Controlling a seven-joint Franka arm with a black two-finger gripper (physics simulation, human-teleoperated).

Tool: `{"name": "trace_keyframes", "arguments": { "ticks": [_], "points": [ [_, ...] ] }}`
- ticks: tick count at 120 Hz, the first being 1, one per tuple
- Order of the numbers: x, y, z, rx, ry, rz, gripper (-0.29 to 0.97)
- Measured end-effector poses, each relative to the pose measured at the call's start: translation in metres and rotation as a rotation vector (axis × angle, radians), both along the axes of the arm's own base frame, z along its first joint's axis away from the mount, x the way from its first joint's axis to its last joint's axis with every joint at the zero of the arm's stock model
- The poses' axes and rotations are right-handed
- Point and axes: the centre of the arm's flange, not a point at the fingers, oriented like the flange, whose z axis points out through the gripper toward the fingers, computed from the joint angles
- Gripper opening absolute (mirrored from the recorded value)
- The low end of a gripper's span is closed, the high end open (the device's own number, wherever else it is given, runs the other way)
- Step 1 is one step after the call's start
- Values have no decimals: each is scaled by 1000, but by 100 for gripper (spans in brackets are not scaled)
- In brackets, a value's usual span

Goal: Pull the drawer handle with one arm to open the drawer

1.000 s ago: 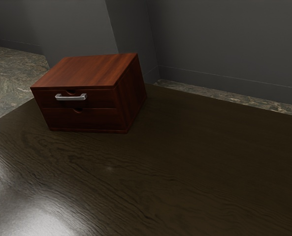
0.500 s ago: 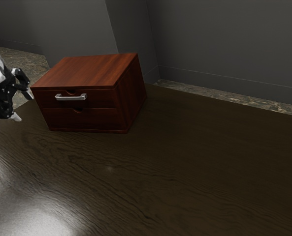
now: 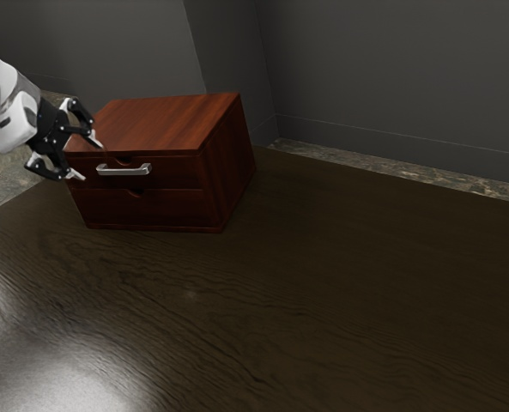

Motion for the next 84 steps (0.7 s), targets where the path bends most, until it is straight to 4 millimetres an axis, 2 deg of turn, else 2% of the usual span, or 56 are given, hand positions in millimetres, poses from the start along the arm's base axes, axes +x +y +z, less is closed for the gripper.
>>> {"name": "trace_keyframes", "arguments": {
  "ticks": [32, 40, 57, 84],
  "points": [
    [13, 18, -10, 60, 13, -36, 42],
    [22, 15, -11, 70, 11, -51, 40],
    [43, -8, -17, 50, 5, -84, 37],
    [39, 1, -17, 10, -7, -19, 34]
  ]
}}
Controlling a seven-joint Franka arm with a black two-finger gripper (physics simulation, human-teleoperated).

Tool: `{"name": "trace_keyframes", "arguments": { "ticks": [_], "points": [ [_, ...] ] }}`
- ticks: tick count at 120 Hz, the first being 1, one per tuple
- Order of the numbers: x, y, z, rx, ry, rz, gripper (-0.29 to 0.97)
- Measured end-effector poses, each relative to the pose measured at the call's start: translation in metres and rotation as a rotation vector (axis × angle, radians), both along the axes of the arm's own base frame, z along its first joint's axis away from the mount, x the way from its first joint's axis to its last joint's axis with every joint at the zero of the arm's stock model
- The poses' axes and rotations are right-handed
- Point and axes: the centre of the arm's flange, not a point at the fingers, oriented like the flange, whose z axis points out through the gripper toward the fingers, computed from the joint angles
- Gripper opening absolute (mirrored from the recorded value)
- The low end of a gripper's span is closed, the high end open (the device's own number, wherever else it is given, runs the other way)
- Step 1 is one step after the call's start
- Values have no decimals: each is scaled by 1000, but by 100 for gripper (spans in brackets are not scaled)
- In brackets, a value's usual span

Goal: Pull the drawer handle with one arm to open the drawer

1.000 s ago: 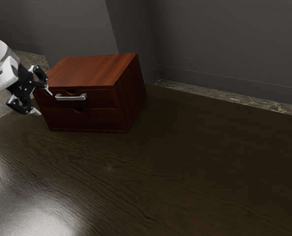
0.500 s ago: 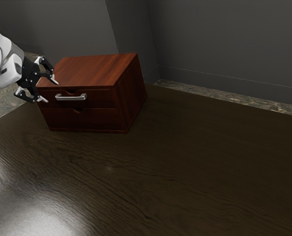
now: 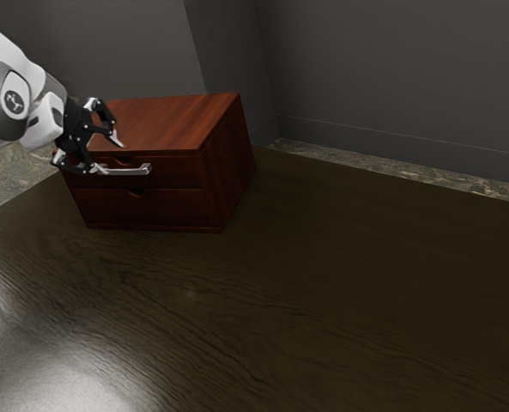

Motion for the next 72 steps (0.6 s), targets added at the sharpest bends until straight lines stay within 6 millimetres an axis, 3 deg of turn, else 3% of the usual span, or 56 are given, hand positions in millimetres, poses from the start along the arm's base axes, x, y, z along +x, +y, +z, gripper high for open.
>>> {"name": "trace_keyframes", "arguments": {
  "ticks": [27, 54, 72],
  "points": [
    [7, 12, -14, -79, -9, 94, 33],
    [17, 13, -27, -137, -8, 152, 33],
    [22, 23, -24, -135, -14, 191, 32]
  ]
}}
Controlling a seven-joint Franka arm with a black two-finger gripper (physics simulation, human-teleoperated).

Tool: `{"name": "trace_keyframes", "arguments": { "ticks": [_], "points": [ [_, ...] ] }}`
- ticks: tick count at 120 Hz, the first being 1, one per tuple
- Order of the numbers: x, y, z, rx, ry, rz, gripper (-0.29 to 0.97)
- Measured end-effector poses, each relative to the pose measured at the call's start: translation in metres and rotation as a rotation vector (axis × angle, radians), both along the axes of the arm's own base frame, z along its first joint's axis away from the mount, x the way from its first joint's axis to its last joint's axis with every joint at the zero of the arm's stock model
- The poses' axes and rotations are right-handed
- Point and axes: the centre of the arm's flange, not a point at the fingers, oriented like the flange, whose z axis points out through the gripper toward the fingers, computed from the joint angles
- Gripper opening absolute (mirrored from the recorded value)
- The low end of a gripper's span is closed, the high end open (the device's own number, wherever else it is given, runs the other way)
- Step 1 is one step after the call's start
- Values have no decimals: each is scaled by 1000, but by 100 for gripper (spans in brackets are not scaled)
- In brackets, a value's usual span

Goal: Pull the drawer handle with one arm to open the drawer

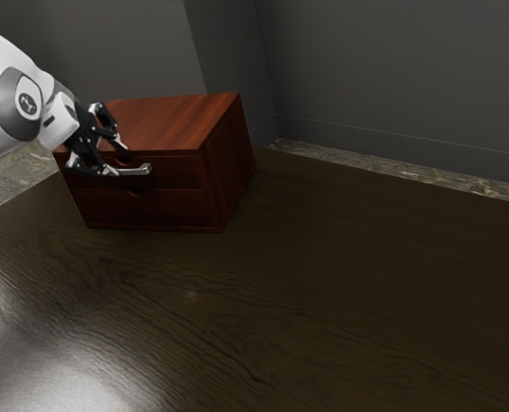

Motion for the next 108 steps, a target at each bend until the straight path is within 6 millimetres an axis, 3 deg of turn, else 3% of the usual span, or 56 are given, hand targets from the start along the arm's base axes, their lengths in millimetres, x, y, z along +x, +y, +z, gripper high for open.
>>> {"name": "trace_keyframes", "arguments": {
  "ticks": [23, 40, 52, 60, 76, 108],
  "points": [
    [4, 12, -21, -17, 37, 42, 31],
    [13, 7, -34, -31, 56, 45, 28],
    [16, 4, -35, -34, 55, 48, 26],
    [17, 4, -24, -26, 37, 50, 26],
    [17, 15, -17, -10, 25, 73, 25],
    [25, 24, -41, -16, 60, 96, 22]
  ]
}}
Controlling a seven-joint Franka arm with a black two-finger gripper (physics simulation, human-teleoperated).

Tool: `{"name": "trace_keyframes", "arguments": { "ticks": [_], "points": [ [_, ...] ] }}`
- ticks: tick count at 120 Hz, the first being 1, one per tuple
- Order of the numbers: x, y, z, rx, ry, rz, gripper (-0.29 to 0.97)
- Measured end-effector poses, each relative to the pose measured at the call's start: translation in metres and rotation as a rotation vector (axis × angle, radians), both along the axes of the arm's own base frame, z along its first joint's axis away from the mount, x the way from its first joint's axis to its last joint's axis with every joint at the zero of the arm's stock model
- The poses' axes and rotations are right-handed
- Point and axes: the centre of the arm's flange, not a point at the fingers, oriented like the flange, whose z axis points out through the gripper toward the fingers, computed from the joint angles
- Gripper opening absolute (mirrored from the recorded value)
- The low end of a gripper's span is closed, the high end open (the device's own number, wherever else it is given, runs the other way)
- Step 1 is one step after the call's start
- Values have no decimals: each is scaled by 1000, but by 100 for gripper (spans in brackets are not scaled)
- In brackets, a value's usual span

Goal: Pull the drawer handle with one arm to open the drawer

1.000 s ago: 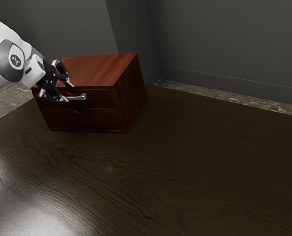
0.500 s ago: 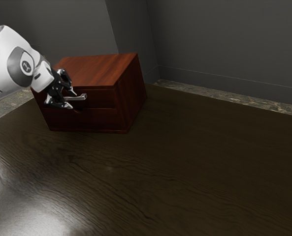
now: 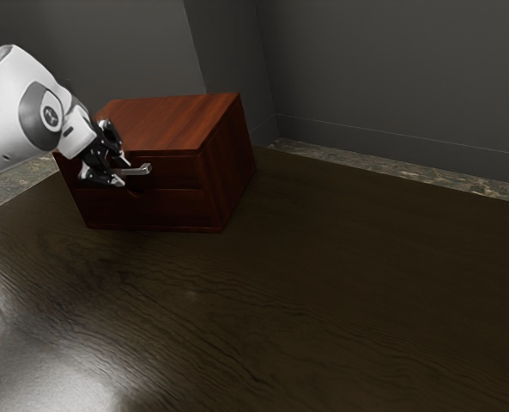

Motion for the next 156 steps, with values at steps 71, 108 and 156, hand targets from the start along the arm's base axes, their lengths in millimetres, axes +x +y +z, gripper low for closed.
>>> {"name": "trace_keyframes", "arguments": {
  "ticks": [71, 108, 156],
  "points": [
    [-63, -7, -3, -74, 15, 22, -10],
    [-134, -31, -1, -69, 39, -23, -11],
    [-176, -36, -12, -43, 74, -34, -7]
  ]
}}
